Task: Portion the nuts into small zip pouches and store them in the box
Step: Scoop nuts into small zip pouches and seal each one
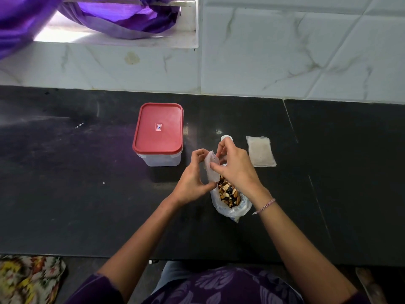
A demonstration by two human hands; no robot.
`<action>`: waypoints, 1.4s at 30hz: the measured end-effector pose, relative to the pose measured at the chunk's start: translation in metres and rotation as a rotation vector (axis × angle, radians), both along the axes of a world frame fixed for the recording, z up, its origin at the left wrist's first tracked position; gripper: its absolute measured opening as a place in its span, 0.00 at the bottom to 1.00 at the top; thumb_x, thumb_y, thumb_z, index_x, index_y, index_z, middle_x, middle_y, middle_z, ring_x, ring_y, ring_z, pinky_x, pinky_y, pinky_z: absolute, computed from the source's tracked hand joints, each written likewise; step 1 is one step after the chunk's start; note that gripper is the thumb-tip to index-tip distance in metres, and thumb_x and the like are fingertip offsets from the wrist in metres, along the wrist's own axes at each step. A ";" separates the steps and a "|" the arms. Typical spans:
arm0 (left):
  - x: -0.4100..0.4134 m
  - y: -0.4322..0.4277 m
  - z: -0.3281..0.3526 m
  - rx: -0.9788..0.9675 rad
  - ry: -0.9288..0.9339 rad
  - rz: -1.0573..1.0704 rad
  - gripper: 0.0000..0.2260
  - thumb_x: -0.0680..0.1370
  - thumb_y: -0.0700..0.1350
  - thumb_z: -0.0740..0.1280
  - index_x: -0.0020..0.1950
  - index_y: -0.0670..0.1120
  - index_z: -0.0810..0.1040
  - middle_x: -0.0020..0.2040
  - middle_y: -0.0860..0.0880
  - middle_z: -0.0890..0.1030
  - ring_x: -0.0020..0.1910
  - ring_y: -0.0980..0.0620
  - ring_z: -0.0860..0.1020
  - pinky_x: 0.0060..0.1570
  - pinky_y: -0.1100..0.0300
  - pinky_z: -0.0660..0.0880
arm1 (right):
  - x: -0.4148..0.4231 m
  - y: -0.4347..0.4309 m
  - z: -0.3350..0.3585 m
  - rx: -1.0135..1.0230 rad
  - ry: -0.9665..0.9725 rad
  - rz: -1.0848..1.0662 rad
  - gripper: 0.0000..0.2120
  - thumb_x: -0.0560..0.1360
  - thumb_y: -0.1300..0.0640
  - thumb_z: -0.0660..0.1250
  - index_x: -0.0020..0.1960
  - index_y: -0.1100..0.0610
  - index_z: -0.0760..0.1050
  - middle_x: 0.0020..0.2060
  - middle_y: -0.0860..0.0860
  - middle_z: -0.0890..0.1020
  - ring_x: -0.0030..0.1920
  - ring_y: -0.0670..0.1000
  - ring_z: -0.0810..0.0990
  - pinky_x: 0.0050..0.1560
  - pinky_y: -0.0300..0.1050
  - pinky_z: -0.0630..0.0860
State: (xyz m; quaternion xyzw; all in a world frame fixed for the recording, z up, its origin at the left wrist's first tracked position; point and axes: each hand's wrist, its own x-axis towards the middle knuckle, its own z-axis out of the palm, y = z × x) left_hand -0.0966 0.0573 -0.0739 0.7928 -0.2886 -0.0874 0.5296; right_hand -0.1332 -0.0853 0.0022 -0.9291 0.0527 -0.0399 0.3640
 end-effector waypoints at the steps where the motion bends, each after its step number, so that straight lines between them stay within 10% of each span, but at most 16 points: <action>1: -0.001 -0.001 0.000 -0.004 -0.007 -0.008 0.35 0.68 0.41 0.75 0.66 0.52 0.58 0.62 0.51 0.72 0.64 0.55 0.73 0.64 0.54 0.73 | 0.001 0.004 0.000 -0.013 0.015 -0.014 0.15 0.72 0.56 0.72 0.50 0.53 0.66 0.41 0.47 0.78 0.40 0.46 0.80 0.36 0.34 0.74; 13: -0.003 -0.008 -0.005 0.084 -0.334 0.113 0.24 0.68 0.48 0.72 0.59 0.49 0.66 0.55 0.53 0.69 0.54 0.51 0.70 0.51 0.46 0.74 | 0.001 0.012 -0.005 0.040 0.052 -0.145 0.17 0.72 0.62 0.71 0.48 0.54 0.63 0.40 0.50 0.77 0.38 0.47 0.78 0.37 0.35 0.72; 32: -0.007 -0.011 -0.006 0.068 -0.183 -0.047 0.31 0.67 0.50 0.75 0.64 0.49 0.63 0.59 0.52 0.70 0.55 0.55 0.72 0.52 0.52 0.76 | 0.003 0.012 -0.010 -0.007 0.201 -0.112 0.17 0.74 0.59 0.69 0.54 0.55 0.62 0.44 0.52 0.77 0.41 0.51 0.79 0.34 0.38 0.71; 42: -0.003 0.002 -0.011 0.009 -0.029 0.036 0.28 0.68 0.57 0.75 0.59 0.50 0.64 0.54 0.50 0.74 0.53 0.52 0.77 0.51 0.52 0.77 | 0.028 -0.049 -0.027 0.420 0.333 -0.104 0.18 0.71 0.48 0.72 0.57 0.53 0.74 0.50 0.51 0.80 0.50 0.49 0.80 0.51 0.44 0.79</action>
